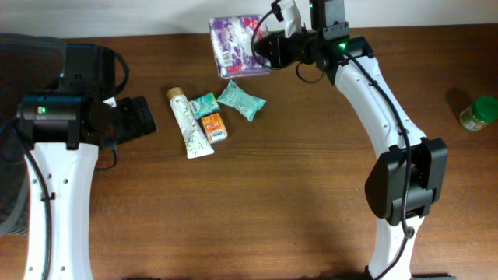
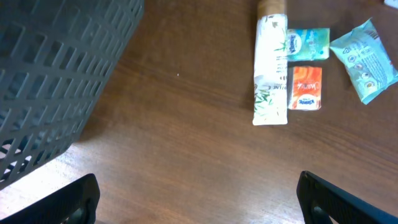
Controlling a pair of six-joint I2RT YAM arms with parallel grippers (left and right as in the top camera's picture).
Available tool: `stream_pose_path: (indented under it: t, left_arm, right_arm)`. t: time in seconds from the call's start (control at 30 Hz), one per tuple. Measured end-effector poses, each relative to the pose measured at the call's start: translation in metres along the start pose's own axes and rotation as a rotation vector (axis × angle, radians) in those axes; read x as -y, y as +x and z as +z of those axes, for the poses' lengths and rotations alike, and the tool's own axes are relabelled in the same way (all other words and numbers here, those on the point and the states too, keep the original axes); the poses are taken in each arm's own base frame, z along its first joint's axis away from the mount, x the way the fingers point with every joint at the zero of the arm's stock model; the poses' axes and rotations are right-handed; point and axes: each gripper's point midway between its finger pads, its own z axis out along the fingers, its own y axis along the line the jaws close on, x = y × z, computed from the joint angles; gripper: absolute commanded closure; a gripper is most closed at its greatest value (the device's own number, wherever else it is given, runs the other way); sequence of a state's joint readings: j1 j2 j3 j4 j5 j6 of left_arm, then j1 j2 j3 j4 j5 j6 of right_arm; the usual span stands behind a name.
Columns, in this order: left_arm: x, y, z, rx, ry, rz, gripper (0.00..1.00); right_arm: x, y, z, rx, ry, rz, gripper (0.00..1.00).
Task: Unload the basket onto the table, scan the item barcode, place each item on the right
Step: 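Hold the package up in front of the scanner, then carry the package right and place it on the table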
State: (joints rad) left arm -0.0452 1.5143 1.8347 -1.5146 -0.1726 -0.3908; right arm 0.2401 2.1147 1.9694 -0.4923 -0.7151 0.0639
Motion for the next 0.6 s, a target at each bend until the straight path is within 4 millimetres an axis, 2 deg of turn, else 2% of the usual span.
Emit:
stream_pose_path:
  t: [0.07, 0.17, 0.5, 0.57, 0.6]
  left_arm:
    - [0.000, 0.000, 0.000, 0.000, 0.000, 0.000, 0.01]
    - [0.000, 0.000, 0.000, 0.000, 0.000, 0.000, 0.01]
    - [0.000, 0.000, 0.000, 0.000, 0.000, 0.000, 0.01]
    - [0.000, 0.000, 0.000, 0.001, 0.000, 0.000, 0.01]
    - [0.000, -0.001, 0.000, 0.002, 0.001, 0.000, 0.01]
  right_arm:
    - [-0.010, -0.008, -0.001, 0.029, -0.053, -0.031, 0.96]
    - [-0.014, -0.009, -0.001, 0.031, -0.076, -0.034, 0.96]
    - [-0.013, -0.006, -0.001, 0.021, -0.074, -0.024, 0.96]
    - [0.002, 0.008, -0.001, -0.032, 0.015, 0.043, 0.96]
    - [0.020, 0.032, -0.006, -0.120, 0.143, 0.137, 0.96]
